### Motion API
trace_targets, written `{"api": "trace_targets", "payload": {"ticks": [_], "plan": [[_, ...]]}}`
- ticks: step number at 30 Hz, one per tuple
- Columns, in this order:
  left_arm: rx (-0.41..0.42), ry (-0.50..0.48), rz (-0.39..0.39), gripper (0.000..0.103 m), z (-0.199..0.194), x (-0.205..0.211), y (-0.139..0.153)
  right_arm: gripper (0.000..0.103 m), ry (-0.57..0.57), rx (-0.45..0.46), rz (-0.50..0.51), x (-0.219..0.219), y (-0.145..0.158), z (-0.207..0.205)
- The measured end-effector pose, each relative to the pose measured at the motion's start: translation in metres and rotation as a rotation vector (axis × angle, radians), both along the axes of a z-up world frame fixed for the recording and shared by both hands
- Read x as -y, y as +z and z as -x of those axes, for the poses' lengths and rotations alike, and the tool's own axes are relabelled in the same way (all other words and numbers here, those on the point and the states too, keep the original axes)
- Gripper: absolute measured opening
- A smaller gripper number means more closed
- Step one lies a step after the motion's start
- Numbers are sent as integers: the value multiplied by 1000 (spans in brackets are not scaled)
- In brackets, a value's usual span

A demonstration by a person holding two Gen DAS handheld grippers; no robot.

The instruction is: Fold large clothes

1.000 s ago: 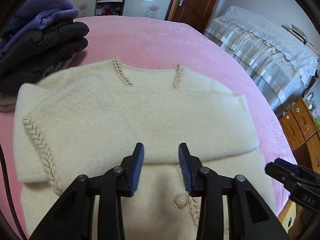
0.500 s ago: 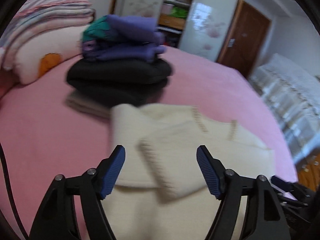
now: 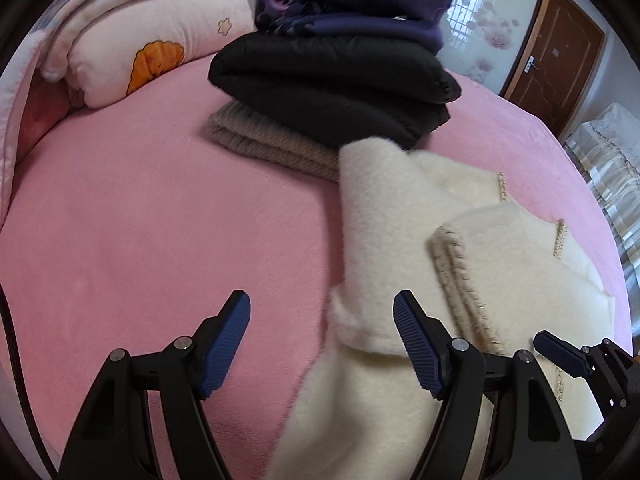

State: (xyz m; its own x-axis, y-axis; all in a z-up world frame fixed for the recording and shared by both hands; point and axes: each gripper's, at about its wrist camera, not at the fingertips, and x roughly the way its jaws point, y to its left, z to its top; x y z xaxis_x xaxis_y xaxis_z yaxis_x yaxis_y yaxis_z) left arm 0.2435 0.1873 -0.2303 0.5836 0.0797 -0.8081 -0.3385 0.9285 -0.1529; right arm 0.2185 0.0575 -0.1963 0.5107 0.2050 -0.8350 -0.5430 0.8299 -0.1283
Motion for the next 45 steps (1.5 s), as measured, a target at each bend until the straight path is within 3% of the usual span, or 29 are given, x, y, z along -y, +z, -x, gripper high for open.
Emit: {"api": "trace_targets", "payload": {"ticks": [8, 9, 10, 11, 13, 17, 22, 27, 31, 34, 37, 41, 45], "plan": [[-16, 26, 77, 73, 2, -16, -14, 61, 74, 146, 264, -30, -32, 6], [-17, 23, 77, 73, 2, -16, -14, 61, 78, 163, 289, -31, -34, 6], [-17, 21, 76, 73, 2, -15, -14, 53, 81, 176, 305, -30, -36, 6], [-18, 18, 77, 73, 2, -14, -14, 37, 89, 156, 290, -28, -34, 4], [-17, 5, 78, 73, 1, -10, -14, 23, 68, 136, 240, -20, -22, -1], [-12, -46, 74, 73, -1, 5, -13, 21, -70, 143, 72, 26, 27, -22], [-26, -140, 38, 73, -7, 38, -18, 19, -381, 164, -129, 141, 78, -38], [-72, -228, -34, 73, -12, 69, -32, 18, -671, 52, -204, 249, 53, -28], [-96, -267, -122, 73, -12, 84, -43, 18, -776, -120, -244, 305, 7, -14], [-102, -286, -147, 73, -8, 85, -45, 18, -794, -231, -389, 335, -12, -4], [-112, -292, -165, 73, -2, 85, -44, 30, -752, -255, -478, 343, -12, 0], [-131, -275, -200, 73, 5, 81, -46, 41, -666, -268, -501, 324, -11, -5], [-147, -221, -183, 73, 10, 67, -50, 43, -603, -297, -456, 298, -25, -34]]}}
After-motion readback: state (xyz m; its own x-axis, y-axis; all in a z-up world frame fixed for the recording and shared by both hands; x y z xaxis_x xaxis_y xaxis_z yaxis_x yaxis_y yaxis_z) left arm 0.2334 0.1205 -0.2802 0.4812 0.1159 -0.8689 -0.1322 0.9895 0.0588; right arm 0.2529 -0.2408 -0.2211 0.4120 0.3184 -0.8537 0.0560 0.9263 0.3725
